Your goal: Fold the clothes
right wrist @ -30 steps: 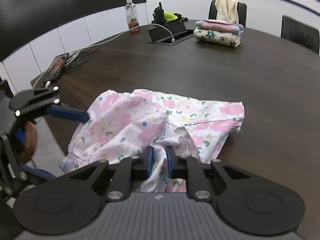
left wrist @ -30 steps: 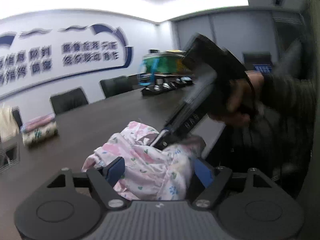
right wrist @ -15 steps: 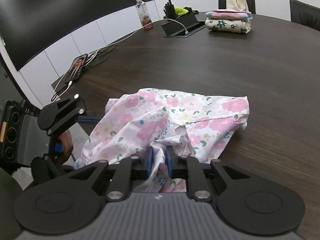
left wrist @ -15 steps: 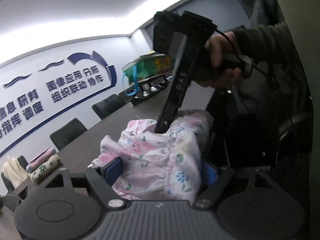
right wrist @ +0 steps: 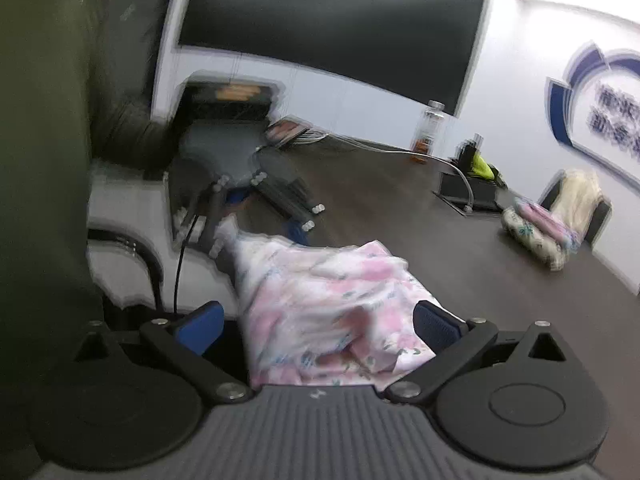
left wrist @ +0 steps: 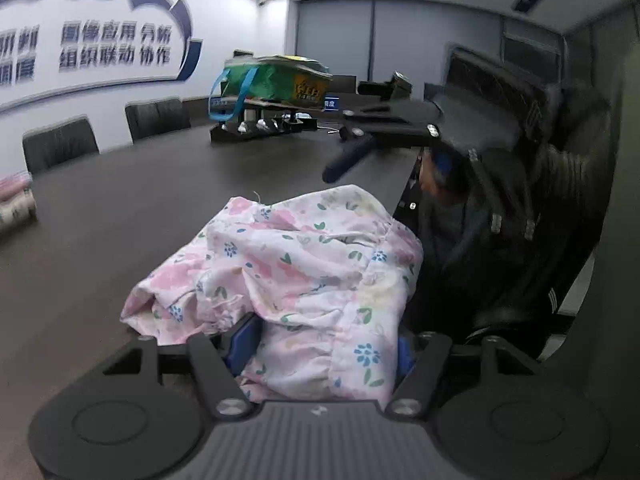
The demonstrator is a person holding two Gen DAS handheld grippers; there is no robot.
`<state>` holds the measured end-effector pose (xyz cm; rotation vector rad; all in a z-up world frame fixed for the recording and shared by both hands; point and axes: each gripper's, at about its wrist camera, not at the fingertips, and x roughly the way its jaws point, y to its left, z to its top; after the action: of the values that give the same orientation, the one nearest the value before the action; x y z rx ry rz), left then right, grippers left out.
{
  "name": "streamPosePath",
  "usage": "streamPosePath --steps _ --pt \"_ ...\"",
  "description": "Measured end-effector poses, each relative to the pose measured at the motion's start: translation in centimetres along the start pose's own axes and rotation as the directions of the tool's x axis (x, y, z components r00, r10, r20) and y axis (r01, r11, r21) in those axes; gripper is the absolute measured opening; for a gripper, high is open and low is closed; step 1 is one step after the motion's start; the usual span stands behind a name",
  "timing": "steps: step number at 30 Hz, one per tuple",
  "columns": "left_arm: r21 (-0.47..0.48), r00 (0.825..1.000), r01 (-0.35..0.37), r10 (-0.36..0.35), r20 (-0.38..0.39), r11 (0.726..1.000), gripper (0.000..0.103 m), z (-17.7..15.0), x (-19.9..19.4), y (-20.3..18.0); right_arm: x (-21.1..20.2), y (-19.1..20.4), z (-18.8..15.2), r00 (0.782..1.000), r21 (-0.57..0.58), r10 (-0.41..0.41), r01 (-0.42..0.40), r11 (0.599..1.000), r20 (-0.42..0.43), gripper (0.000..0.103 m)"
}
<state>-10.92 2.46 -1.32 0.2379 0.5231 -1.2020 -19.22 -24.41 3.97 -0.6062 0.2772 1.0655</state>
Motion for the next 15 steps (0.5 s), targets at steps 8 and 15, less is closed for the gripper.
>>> streamPosePath --steps 8,15 --pt "-0.084 0.994 0.097 -0.102 -0.051 0.992 0.064 1.3 0.1 2.0 4.3 2.4 -1.0 0.998 -0.281 -0.056 0.050 0.958 -0.015 0.088" --pt "-0.135 0.987 0.149 -0.155 -0.034 0.980 0.065 1.4 -1.0 2.3 5.4 -2.8 -0.5 0.976 0.083 0.212 -0.208 0.975 -0.041 0.045"
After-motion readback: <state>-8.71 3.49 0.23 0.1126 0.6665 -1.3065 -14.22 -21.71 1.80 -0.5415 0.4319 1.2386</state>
